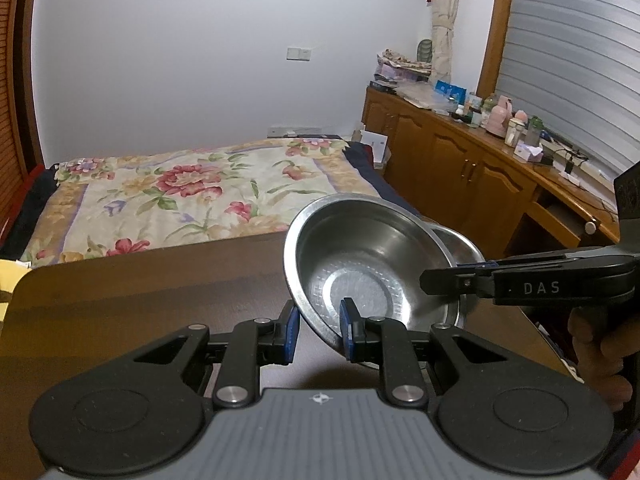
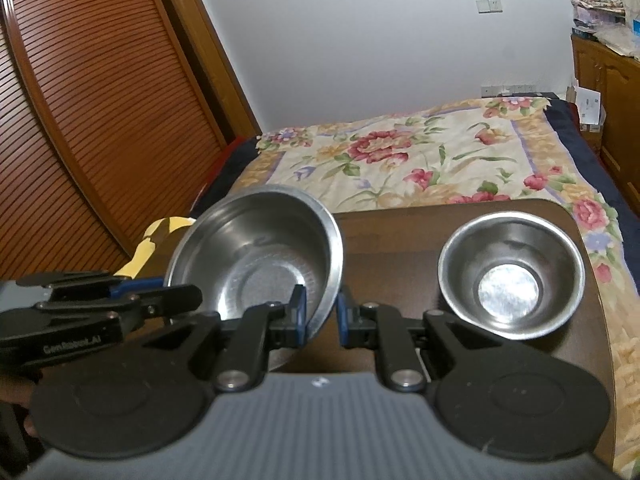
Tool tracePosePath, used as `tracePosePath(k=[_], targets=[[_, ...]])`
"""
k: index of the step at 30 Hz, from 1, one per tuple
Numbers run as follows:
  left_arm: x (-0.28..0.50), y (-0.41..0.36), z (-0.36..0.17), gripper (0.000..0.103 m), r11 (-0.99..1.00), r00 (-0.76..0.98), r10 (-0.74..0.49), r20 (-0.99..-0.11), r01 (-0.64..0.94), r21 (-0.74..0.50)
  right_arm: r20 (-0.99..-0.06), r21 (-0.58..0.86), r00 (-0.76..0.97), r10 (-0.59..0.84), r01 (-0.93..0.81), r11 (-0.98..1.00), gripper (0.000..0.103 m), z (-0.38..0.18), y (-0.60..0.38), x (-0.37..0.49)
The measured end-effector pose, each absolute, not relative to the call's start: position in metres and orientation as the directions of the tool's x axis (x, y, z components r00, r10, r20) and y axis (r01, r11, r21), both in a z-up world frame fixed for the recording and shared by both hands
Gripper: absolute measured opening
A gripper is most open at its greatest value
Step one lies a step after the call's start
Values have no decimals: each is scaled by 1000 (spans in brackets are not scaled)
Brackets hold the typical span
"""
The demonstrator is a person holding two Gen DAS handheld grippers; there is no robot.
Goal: Organize plates and bowls
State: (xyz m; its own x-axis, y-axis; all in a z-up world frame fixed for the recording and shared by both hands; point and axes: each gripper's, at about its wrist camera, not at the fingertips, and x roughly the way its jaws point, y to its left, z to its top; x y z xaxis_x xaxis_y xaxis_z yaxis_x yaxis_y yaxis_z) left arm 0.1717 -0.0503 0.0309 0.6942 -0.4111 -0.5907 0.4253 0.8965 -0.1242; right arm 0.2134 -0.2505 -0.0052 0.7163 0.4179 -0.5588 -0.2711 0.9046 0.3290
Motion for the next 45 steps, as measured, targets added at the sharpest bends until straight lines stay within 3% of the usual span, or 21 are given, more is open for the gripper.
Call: tracePosePath(k=[24,45], targets=[[103,-45,3,23,865,645,-468,-605,476,-162,-580,331,694,427,-278,902,18,-27,-255,144],[70,-45,-18,24,849,632,-462,-623,518,-104,-596,330,681,426,-276,903,18,-47,-254,109]])
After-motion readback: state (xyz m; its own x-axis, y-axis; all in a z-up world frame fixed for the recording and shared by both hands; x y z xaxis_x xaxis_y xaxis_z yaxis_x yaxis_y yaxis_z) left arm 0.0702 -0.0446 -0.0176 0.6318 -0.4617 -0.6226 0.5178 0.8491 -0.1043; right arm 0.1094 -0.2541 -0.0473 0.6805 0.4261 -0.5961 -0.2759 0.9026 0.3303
